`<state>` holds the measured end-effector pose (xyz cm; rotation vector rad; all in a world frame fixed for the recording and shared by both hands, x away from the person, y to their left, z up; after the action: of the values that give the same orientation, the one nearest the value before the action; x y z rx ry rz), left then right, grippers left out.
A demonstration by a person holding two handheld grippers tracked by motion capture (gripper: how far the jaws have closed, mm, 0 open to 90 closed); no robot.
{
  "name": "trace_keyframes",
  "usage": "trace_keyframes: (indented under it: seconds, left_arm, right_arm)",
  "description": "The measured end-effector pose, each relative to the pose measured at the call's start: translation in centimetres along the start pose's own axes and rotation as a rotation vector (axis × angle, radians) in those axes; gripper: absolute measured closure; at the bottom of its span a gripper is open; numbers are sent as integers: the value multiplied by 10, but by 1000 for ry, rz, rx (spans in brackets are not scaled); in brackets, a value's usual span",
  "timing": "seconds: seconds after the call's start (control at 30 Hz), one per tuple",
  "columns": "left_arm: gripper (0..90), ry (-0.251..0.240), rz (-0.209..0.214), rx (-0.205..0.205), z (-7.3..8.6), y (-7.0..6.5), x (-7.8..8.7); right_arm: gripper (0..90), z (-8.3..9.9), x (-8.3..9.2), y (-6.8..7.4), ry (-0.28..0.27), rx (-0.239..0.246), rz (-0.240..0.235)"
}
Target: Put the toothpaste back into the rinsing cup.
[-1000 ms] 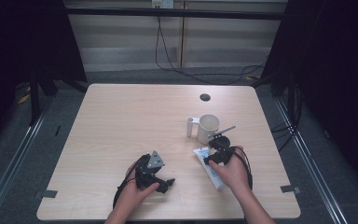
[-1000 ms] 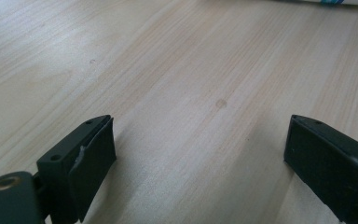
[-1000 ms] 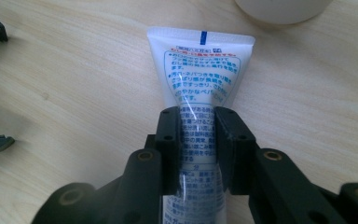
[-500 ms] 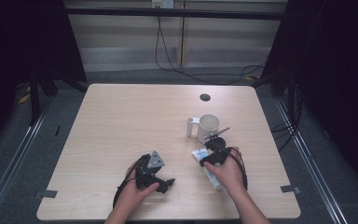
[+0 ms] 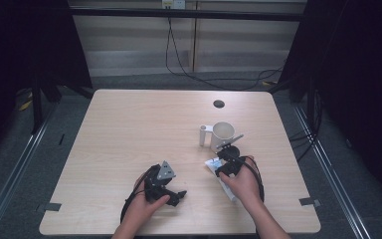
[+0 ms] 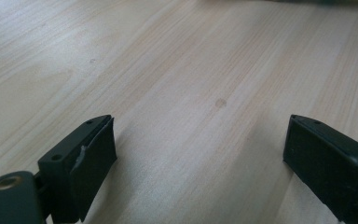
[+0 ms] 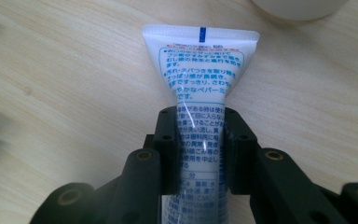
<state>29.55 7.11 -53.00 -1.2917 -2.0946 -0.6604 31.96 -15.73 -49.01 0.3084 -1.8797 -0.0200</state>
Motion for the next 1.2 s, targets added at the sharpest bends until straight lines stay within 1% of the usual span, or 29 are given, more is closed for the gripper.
trace_keyframes:
  seconds: [0.03, 0.1, 0.13, 0.2, 0.23, 0.3, 0.33, 0.43, 0.57, 0.67, 0.9, 1.0, 1.07, 1.1, 1.2]
  left_arm:
    - [92, 0, 0, 0, 0, 0, 0]
    - [92, 0, 0, 0, 0, 0, 0]
    - [92, -2, 0, 3, 0, 0, 0]
    - [92, 1, 0, -1, 0, 0, 0]
    - [92, -3, 0, 4, 0, 0, 0]
    - [92, -1, 0, 0, 0, 0, 0]
    - [92, -3, 0, 3, 0, 0, 0]
    - [92, -2, 0, 3, 0, 0, 0]
    - [92, -1, 0, 2, 0, 0, 0]
    - [92, -1, 0, 1, 0, 0, 0]
    - [92, 0, 0, 0, 0, 0, 0]
    - [92, 0, 0, 0, 0, 0, 0]
    - [92, 0, 0, 0, 0, 0, 0]
    - [92, 0, 0, 0, 0, 0, 0]
    - [92, -2, 0, 3, 0, 0, 0]
  right_arm:
    - [715, 2, 1, -1, -5, -14, -26]
    - [715, 4, 1, -3, -22, -23, -63]
    - [714, 5, 2, -3, -35, -33, -73]
    - [714, 5, 5, -5, -68, -28, -79]
    - [713, 5, 8, -6, -95, -30, -94]
    - [713, 4, 14, -7, -119, -32, -114]
    - [713, 3, 18, -8, -140, -31, -122]
    - [711, 2, 30, -9, -175, -29, -129]
    - [709, 1, 42, -13, -225, -37, -171]
    - [709, 1, 49, -14, -261, -35, -186]
    - [708, -2, 67, -11, -353, -4, -218]
    - [708, -5, 73, -11, -393, -1, -227]
    - [708, -6, 76, -12, -424, -5, -246]
    - [708, -7, 79, -12, -448, -4, -254]
    - [708, -8, 85, -11, -497, -2, -253]
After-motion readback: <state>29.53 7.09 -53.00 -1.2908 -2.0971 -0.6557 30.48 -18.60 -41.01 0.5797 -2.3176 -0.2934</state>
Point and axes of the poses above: each handheld gripper's, and its own axes: x roughly backward along the jaws, z roughly out of its underside, y roughly to its left, the point moved 3 cm from there along -x, roughly forward along the jaws, and after that the axes turned 10 degrees about -x, right-handed, at the moved point
